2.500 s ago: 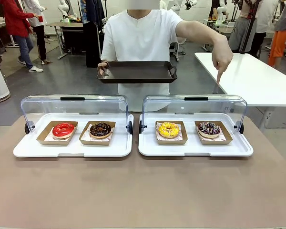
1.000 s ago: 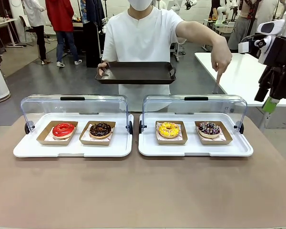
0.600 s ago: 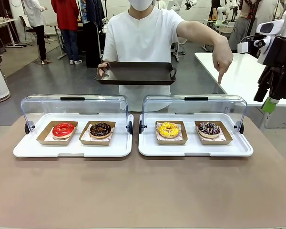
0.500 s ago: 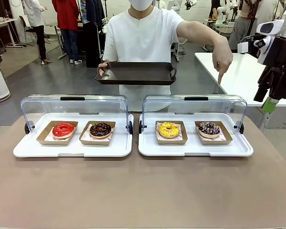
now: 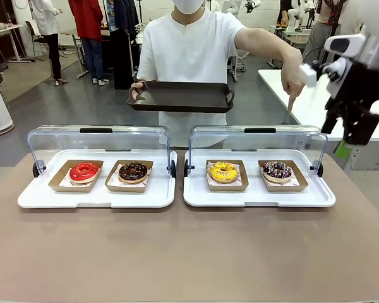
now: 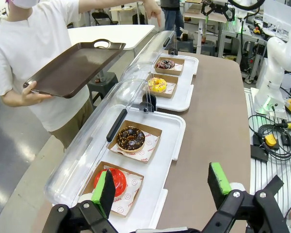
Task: Provide the desired donut to the person.
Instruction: Pick up and lift the Paper togo box containing the Donut pointed at by the person.
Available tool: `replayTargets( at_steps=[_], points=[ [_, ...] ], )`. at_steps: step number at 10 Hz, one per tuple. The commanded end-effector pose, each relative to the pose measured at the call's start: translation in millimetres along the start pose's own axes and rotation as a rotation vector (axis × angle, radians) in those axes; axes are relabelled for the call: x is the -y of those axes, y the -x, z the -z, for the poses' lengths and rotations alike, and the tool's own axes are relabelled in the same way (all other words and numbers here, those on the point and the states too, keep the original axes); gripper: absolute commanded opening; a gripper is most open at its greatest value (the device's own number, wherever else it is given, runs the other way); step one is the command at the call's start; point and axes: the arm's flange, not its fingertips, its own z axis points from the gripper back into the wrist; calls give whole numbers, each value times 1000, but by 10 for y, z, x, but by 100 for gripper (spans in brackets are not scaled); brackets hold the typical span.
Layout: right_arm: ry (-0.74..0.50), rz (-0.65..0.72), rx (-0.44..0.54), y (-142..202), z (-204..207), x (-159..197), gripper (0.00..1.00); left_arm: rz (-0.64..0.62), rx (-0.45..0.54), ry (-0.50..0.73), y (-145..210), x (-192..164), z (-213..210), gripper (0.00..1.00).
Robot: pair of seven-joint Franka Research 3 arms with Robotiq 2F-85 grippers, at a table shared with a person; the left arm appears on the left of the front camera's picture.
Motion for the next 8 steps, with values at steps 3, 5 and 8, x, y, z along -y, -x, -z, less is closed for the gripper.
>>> replayTargets(
  at_steps=[3,5,8],
  points=[
    [45,-136,4,42,646,15,100,0,4,-2,-3,5,-8,100],
    [36,-130,35,111,874,234,100,0,4,-2,-3,5,-8,100],
    [-13,-109,38,148,1133,601,100,0,4,-2,-3,5,-8,100]
  ],
)
